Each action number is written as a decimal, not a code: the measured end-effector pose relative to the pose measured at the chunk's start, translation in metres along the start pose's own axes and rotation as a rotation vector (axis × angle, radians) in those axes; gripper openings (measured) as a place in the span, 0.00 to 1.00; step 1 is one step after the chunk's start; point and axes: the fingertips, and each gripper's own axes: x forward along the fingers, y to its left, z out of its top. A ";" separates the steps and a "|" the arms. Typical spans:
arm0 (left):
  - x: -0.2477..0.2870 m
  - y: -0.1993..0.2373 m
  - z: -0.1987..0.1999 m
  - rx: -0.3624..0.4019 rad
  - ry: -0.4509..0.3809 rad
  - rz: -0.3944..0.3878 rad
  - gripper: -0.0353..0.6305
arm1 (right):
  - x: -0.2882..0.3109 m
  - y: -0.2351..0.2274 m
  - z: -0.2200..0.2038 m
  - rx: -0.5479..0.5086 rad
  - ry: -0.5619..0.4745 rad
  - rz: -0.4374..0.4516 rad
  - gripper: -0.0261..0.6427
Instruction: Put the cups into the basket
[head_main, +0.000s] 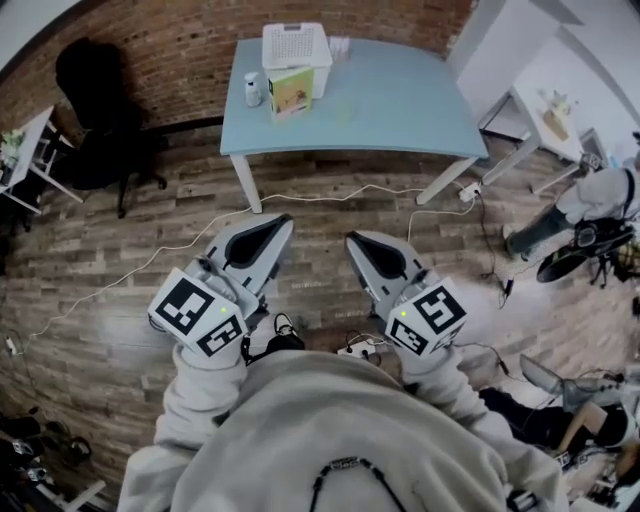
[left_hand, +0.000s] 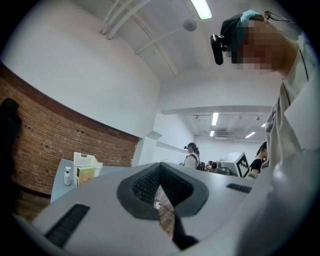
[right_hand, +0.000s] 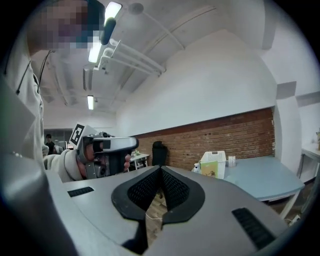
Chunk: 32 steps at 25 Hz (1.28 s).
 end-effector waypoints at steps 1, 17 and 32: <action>0.001 0.012 0.002 -0.005 -0.008 -0.009 0.05 | 0.011 -0.005 0.003 -0.005 0.008 -0.011 0.06; 0.037 0.138 0.003 -0.091 -0.005 -0.079 0.05 | 0.109 -0.058 0.012 0.015 0.077 -0.035 0.06; 0.207 0.229 0.037 -0.018 0.001 -0.029 0.05 | 0.175 -0.248 0.058 0.020 -0.012 -0.017 0.06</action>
